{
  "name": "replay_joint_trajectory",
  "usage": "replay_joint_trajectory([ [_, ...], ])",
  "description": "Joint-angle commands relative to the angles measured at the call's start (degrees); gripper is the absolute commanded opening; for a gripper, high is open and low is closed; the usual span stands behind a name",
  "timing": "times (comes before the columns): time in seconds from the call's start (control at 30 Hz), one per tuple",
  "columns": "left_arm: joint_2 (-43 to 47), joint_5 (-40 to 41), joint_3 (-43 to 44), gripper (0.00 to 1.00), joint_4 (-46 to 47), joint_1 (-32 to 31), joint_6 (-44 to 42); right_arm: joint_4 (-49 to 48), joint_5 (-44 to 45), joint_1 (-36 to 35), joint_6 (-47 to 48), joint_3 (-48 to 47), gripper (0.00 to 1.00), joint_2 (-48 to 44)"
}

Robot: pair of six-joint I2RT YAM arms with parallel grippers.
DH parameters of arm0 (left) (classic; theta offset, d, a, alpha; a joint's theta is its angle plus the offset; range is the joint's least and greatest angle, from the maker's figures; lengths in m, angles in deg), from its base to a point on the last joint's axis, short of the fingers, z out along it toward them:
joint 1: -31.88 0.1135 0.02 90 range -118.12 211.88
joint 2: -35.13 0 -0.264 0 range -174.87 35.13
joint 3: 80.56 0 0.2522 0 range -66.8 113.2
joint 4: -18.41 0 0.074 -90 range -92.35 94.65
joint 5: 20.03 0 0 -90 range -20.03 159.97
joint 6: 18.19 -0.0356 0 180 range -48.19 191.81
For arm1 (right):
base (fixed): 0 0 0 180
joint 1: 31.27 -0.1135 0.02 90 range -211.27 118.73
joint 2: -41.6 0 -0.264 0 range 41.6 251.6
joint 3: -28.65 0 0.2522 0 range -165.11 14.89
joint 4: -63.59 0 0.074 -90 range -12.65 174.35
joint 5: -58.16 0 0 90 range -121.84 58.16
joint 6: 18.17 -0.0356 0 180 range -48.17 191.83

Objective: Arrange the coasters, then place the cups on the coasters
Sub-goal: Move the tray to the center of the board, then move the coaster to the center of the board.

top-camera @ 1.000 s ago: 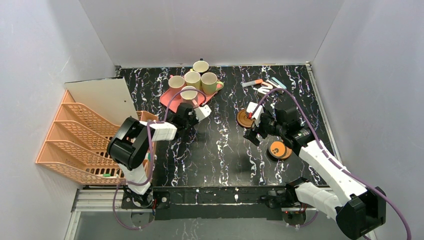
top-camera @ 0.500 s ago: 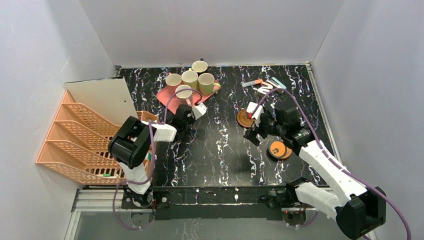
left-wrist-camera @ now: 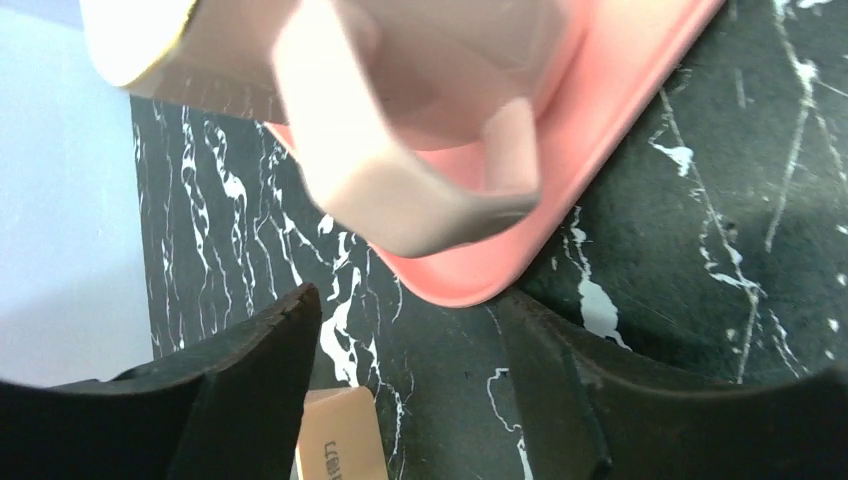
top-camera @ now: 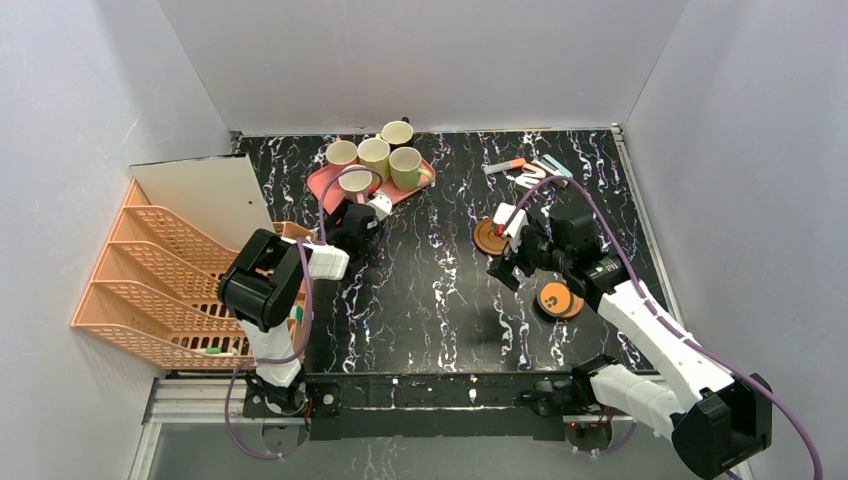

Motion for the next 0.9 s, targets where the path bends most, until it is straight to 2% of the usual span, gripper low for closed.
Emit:
replay_joint_trajectory([
  [0.0, -1.4, 3.5, 0.2, 0.70, -5.5, 1.0, 3.2, -2.6, 1.7, -0.3, -1.3, 0.1, 0.99, -0.4],
  [0.1, 1.1, 0.1, -0.8, 0.80, -8.3, 1.0, 3.9, -3.1, 2.3, -0.3, -1.7, 0.1, 0.99, -0.6],
  [0.23, 9.1, -7.7, -3.4, 0.90, -15.8, 1.0, 5.0, -4.9, 5.0, -0.4, -3.7, -0.5, 0.99, -0.3],
  [0.37, 19.8, -17.6, -5.8, 0.97, -25.3, 1.0, 6.0, -6.0, 10.7, -0.4, -7.7, -3.8, 0.99, 3.2],
  [0.47, 28.3, -26.3, -6.4, 0.98, -33.2, 1.0, 5.7, -8.8, 17.2, -0.3, -9.1, -6.5, 0.99, 7.4],
  [0.6, 39.8, -33.4, -4.2, 0.98, -42.9, 1.1, 6.8, -12.4, 26.1, 0.0, -9.8, -12.5, 0.99, 15.9],
  [0.7, 46.3, -39.1, -1.3, 0.98, -50.1, 1.2, 7.7, -9.3, 32.1, 1.0, -12.1, -21.9, 0.99, 26.9],
  [0.87, 56.1, -38.5, 0.5, 0.98, -55.1, 1.3, 15.0, -3.1, 35.6, 2.7, -17.3, -34.6, 0.99, 40.5],
])
